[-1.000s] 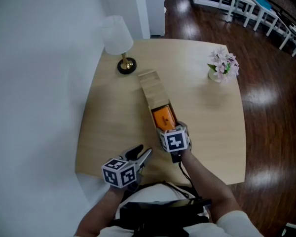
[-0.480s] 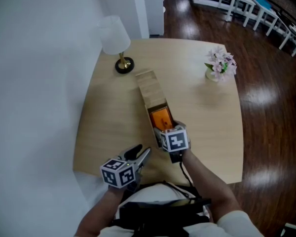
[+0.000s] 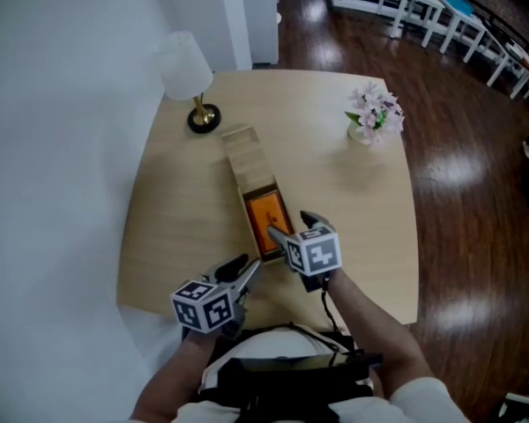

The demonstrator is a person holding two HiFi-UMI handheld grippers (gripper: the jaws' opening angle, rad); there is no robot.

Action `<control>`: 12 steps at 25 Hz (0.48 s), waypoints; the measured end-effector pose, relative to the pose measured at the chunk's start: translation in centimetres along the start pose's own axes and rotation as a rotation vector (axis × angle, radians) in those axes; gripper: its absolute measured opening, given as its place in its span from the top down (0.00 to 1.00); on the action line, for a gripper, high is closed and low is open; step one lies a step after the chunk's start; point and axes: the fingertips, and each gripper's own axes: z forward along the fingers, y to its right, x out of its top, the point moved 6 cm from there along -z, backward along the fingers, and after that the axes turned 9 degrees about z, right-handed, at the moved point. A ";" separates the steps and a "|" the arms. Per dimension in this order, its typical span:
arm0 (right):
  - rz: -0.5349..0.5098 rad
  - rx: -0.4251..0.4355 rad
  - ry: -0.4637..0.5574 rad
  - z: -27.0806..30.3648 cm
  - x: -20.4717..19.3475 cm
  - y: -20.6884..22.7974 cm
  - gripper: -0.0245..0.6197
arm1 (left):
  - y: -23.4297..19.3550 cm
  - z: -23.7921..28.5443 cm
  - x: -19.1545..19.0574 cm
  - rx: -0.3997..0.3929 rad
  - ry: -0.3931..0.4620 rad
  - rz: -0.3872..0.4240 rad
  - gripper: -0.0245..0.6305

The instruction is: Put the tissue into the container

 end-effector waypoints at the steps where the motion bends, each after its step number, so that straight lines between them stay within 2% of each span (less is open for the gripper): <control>1: -0.004 0.006 0.009 -0.4 0.1 0.2 0.36 | 0.3 0.2 0.1 -0.003 0.005 0.003 0.71; 4: -0.016 0.013 0.032 -1.7 0.6 1.0 0.39 | 1.1 0.8 0.5 -0.012 0.018 0.011 0.74; 7: -0.015 0.008 0.055 -3.1 0.9 1.9 0.51 | 2.1 1.3 0.9 -0.032 0.031 0.016 0.76; 11: -0.006 -0.007 0.073 -4.6 0.9 3.4 0.61 | 3.3 1.7 1.1 -0.054 0.042 0.024 0.76; 12: 0.001 -0.008 0.076 -5.0 0.9 3.8 0.62 | 3.6 1.8 1.1 -0.056 0.043 0.027 0.79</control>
